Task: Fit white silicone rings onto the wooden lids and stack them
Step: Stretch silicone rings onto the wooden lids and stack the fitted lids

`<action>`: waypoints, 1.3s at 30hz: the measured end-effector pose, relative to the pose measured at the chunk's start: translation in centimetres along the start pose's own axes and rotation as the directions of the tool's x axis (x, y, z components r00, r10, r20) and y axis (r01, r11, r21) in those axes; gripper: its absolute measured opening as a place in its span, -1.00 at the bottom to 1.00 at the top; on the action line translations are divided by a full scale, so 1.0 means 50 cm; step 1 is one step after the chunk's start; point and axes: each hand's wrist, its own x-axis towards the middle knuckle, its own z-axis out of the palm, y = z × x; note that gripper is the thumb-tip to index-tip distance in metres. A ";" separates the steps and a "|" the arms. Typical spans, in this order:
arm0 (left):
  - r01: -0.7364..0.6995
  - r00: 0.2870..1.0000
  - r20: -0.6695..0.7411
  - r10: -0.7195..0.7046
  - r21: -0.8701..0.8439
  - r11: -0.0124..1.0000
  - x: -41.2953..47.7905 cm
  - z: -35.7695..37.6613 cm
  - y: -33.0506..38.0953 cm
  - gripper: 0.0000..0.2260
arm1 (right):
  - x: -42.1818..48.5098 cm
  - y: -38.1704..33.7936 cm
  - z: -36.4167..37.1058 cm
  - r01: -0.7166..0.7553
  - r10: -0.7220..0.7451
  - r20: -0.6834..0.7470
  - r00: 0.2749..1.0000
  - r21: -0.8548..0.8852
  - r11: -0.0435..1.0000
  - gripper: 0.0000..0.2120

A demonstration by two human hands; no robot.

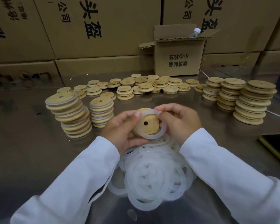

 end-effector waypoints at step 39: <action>-0.255 0.951 -0.087 0.297 0.326 0.910 -0.005 0.017 -0.008 -0.86 | 0.005 0.025 0.004 0.150 -0.169 -0.068 0.983 -0.227 0.962 -0.83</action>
